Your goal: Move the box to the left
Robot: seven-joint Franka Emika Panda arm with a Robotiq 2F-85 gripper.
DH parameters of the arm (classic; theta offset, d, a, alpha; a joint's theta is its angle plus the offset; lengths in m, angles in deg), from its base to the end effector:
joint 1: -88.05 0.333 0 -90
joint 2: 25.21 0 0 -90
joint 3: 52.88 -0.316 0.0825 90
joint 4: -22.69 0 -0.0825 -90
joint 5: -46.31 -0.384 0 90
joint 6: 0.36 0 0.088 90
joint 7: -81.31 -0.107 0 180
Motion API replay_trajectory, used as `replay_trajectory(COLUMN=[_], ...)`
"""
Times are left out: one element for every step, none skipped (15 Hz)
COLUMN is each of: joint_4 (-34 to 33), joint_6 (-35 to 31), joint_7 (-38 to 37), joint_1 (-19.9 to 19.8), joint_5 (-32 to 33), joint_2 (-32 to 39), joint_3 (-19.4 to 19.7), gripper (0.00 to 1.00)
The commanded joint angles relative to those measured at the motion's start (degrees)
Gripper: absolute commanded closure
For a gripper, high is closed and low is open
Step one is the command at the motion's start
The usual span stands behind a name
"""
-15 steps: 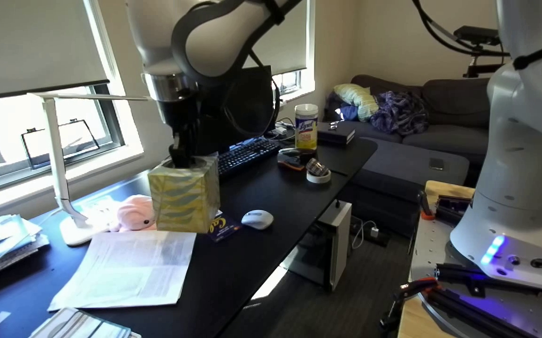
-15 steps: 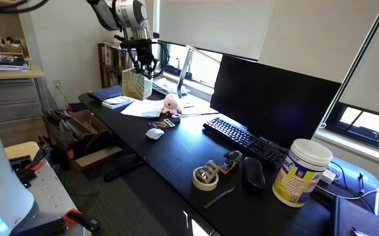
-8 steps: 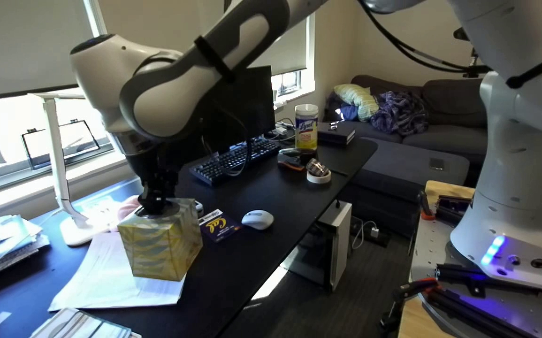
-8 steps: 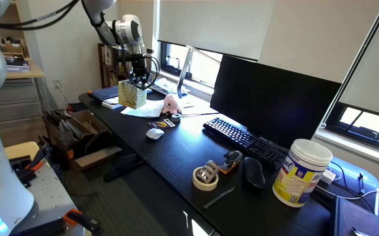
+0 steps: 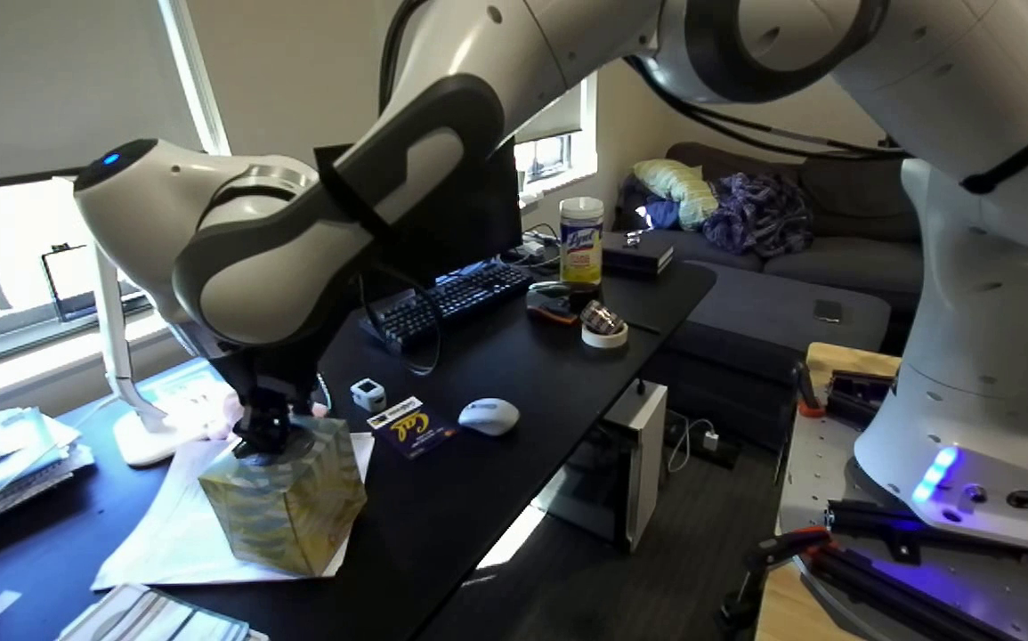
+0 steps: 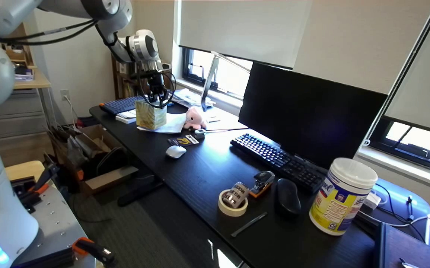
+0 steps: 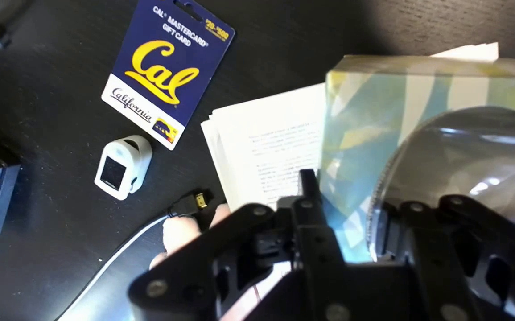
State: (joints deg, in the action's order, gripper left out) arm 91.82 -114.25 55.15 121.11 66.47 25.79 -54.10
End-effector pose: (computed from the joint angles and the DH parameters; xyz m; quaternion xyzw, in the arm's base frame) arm 0.6331 0.4004 0.2335 0.9768 0.1456 0.0281 0.1544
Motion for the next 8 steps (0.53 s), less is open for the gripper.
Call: replay_trajectory(joint_4=[-6.4, -7.1, -6.8, -6.2, -4.8, -4.1, -2.8, -1.9], joint_6=[2.9, 2.9, 2.5, 1.9, 1.4, 2.4, 1.1, 2.0], joint_7=[-1.9, -2.2, -2.8, -3.4, -3.8, -4.1, -4.1, -3.9], joint_1=[1.4, 1.6, 1.3, 1.1, 0.8, 0.9, 0.7, 0.7], joint_5=[-0.5, -0.6, -0.5, -0.7, -0.8, -0.5, -0.6, -0.6], joint_2=[3.8, 4.2, 3.9, 3.1, 1.5, 0.3, -1.3, -3.0], joint_3=[1.2, 1.5, 1.2, 1.1, 1.0, 1.2, 1.0, 1.0], gripper=[0.91, 0.67, 0.67, 0.64, 0.58, 0.51, 0.45, 0.40])
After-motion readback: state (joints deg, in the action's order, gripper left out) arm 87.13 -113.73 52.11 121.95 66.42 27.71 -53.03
